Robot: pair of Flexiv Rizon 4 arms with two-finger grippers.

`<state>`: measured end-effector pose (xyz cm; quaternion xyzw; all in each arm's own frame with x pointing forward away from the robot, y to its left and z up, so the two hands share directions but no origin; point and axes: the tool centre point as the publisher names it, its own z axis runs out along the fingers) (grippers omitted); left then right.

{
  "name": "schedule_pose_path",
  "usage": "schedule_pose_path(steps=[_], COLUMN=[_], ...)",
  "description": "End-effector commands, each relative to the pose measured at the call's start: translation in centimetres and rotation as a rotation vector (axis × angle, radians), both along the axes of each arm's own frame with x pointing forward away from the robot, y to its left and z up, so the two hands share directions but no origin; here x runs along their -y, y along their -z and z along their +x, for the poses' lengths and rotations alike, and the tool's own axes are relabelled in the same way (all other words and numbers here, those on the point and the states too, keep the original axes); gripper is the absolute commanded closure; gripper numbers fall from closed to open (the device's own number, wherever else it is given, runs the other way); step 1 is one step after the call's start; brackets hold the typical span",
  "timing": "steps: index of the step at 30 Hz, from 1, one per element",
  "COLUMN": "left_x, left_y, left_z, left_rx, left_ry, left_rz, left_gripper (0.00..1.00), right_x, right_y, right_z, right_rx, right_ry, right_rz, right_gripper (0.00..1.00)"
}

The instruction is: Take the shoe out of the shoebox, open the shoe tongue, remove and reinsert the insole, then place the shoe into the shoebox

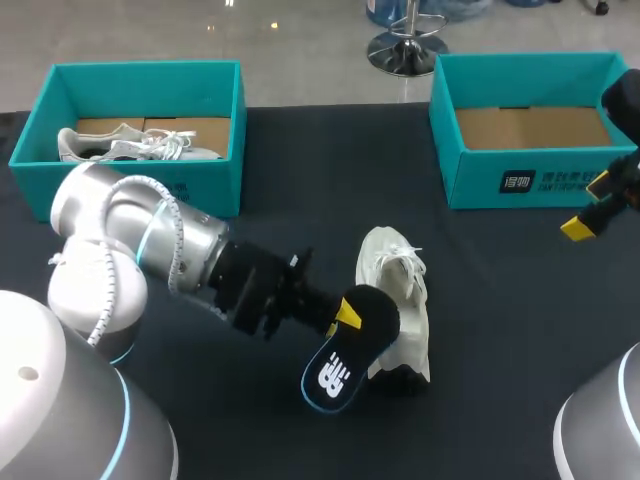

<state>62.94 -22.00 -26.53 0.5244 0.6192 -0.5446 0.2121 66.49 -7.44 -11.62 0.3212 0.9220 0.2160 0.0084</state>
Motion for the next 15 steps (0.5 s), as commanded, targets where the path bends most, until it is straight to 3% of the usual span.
schedule_pose_path(steps=[1,15], left_x=[0.5,1.3], left_y=[0.4,1.8], left_z=[0.3,1.3], left_rx=[-0.002,-0.036], left_ry=[-0.002,-0.003], left_rz=[-0.001,0.031], left_gripper=[1.0,1.0], right_x=[-0.1,-0.1], right_y=[0.0,0.0], right_z=[0.3,0.3], right_rx=[-0.006,-0.006], right_ry=[-0.001,-0.001], right_rz=[-0.003,-0.003], right_gripper=[0.0,0.0])
